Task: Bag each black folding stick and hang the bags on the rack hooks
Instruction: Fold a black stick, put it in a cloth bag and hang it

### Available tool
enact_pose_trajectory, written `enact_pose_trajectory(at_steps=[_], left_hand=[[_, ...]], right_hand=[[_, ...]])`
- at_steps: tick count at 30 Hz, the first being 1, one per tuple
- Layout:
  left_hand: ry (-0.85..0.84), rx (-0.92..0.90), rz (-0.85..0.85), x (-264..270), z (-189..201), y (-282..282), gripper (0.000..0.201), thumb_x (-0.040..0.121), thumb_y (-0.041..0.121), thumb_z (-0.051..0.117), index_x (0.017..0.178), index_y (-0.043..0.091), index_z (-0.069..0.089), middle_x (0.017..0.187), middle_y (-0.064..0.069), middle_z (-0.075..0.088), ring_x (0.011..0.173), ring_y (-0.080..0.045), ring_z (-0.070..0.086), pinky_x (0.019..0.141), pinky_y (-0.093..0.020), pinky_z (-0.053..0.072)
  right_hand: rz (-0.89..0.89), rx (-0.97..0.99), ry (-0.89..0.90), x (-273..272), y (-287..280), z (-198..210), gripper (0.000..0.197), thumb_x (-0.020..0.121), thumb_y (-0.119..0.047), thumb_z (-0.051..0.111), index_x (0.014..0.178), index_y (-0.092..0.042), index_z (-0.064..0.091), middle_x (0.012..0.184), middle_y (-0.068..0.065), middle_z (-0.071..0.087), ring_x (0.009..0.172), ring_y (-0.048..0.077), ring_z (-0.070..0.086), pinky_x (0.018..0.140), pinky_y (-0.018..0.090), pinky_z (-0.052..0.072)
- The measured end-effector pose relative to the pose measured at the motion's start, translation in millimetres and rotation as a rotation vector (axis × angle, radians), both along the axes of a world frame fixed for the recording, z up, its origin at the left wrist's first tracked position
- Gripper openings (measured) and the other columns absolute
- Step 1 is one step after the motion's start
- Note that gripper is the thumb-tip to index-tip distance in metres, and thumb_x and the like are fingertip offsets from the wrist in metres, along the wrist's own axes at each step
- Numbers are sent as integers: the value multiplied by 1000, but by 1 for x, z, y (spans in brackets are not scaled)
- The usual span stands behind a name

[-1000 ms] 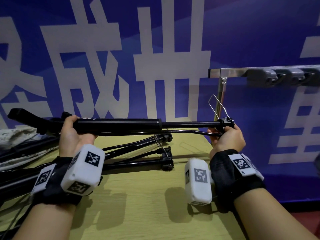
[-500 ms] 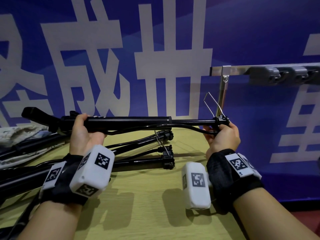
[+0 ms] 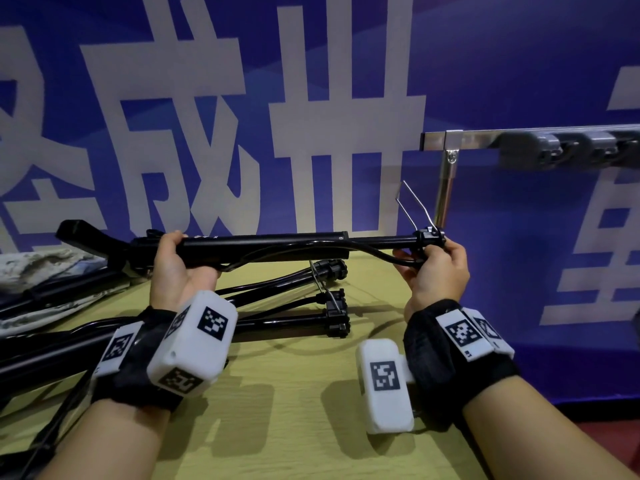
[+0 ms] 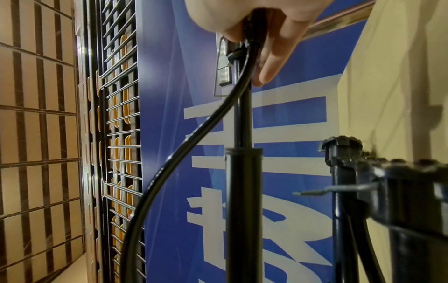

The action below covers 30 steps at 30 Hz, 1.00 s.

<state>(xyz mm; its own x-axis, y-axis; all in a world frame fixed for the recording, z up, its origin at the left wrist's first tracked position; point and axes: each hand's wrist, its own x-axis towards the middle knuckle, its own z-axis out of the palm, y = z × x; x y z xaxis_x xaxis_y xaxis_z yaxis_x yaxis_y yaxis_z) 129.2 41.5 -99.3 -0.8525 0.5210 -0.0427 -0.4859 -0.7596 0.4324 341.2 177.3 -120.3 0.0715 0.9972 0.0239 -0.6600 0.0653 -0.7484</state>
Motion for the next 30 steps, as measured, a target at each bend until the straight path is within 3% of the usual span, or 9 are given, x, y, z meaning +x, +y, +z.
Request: enact_pose_trajectory(at_steps=[3,5,8,11,15,18,22,26,30], left_hand=[[2,-6,-17,8,1,4,14,91,14,55,78,15,48,84,-2,55,90,-16,58,87,-39,49],[2,-25,-12,13,2,6,16,92,15,54,77,15,48,80,-1,55,81,-14,58,74,-35,51],[7,-59,-14,16,2,6,15,92,15,55,78,14,49,83,-2,56,82,-15,59,60,-35,50],[8,-70,-54,18,2,5,11,91,16,56,83,14,49,93,-4,57,93,-18,59,64,-38,51],[62,-114,-75,21,0,6,11,93,17,54,83,14,49,87,-3,56,86,-15,58,66,-34,51],[57,-109,-107,18,-2,7,11,92,18,55,83,15,49,84,-2,55,84,-14,59,59,-30,50],[87,-113,-138,19,-4,7,12,92,21,54,84,15,48,84,-1,54,85,-14,58,54,-28,51],[132,-135,-153,23,-5,7,12,93,22,51,86,14,47,87,-3,54,84,-15,59,62,-27,51],[124,-115,-168,21,-6,7,12,94,21,51,86,14,46,86,-3,54,85,-15,59,50,-26,52]], right_hand=[[15,19,-20,-1,-1,0,28,92,-1,44,83,-25,54,97,8,62,63,17,65,56,29,53],[36,38,-29,-2,-2,0,26,93,-1,45,84,-24,53,98,9,62,64,17,65,57,29,54],[68,63,-46,-5,-6,0,26,93,-1,45,84,-24,52,108,15,62,70,20,65,56,27,54],[82,65,-71,-9,-8,0,28,92,-1,45,83,-27,52,115,19,61,81,26,66,54,25,51],[85,68,-80,-10,-9,-1,27,92,-2,46,84,-26,52,113,22,62,83,28,66,53,25,51],[85,75,-88,-12,-12,-1,27,91,-1,47,83,-26,52,113,23,62,89,31,65,54,26,53],[87,74,-112,-13,-13,-2,28,91,-1,47,81,-27,52,116,22,60,84,26,62,52,23,53],[88,86,-155,-14,-13,-3,28,91,-2,47,80,-28,51,113,22,58,80,26,60,52,25,51],[83,109,-185,-12,-14,-4,28,91,-3,46,79,-28,49,107,21,61,63,21,59,52,28,48]])
